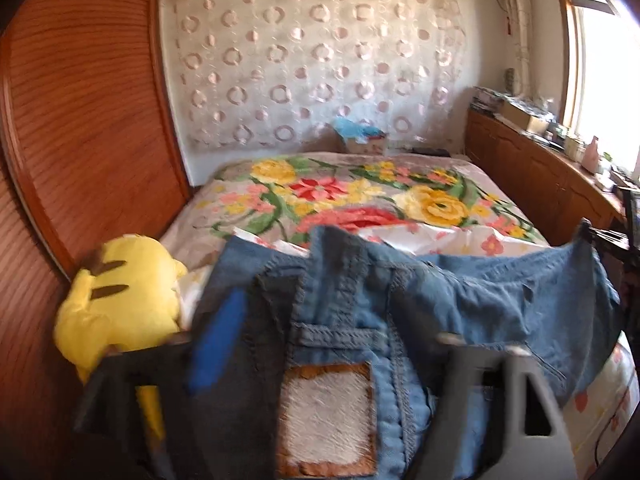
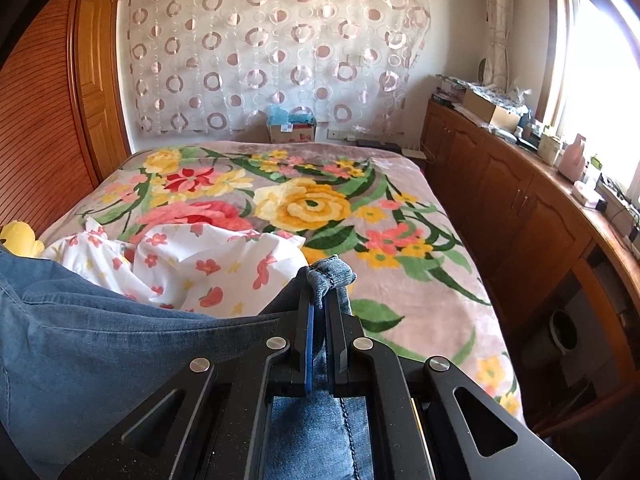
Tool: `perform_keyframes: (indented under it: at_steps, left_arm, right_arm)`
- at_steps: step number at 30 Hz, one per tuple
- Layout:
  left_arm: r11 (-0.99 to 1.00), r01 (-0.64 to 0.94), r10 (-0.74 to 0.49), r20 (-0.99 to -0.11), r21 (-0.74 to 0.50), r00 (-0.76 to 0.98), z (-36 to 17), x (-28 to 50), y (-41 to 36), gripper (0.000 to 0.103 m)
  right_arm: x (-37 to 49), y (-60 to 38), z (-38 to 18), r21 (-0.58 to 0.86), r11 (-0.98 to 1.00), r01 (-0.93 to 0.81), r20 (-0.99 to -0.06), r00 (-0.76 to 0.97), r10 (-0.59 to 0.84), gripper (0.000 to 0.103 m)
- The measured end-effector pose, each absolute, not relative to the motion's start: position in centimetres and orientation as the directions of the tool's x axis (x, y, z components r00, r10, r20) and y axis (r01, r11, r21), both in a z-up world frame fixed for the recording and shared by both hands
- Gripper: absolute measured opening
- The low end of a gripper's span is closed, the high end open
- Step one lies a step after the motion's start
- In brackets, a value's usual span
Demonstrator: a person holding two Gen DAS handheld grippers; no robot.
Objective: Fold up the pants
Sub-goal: 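Lower the folded jeans and open both tools to release, then pinch the folded leg hem again with the right tool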
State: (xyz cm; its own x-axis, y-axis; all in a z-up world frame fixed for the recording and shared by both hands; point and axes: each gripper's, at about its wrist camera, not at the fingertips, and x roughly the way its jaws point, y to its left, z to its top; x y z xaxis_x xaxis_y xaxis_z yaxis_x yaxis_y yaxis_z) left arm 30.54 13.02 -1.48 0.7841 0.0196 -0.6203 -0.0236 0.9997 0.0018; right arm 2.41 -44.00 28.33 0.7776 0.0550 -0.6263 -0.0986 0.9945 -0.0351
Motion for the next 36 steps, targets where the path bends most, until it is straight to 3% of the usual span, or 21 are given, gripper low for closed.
perform_keyframes:
  at_steps: [3,7,12,21,36]
  left_arm:
    - [0.999,-0.017,0.032,-0.634,0.029,0.772,-2.2,30.5,12.2,0.084]
    - [1.000,0.004,0.015,-0.644,0.028,0.765,-2.8,29.7,11.7,0.084]
    - [0.999,0.021,0.005,-0.647,0.033,0.762,-3.5,28.1,11.2,0.084]
    - [1.000,0.021,-0.001,-0.666,0.022,0.746,-5.0,25.6,11.7,0.084]
    - [1.000,0.006,0.015,-0.681,0.028,0.732,-6.2,23.9,12.5,0.084]
  right_arm:
    - [1.8,-44.7,28.7,-0.001,0.996,-0.091,-0.628,0.775,0.070,0.004]
    - [0.2,-45.3,29.4,0.009,0.995,-0.097,-0.631,0.772,0.081,0.025]
    - [-3.5,-47.1,29.6,0.046,0.992,-0.119,-0.622,0.773,0.122,0.041]
    - [-8.0,-49.9,27.0,0.035,0.987,-0.156,-0.707,0.694,0.134,0.051]
    - [-8.0,-49.7,25.9,0.117,0.983,-0.145,-0.752,0.633,0.183,0.051]
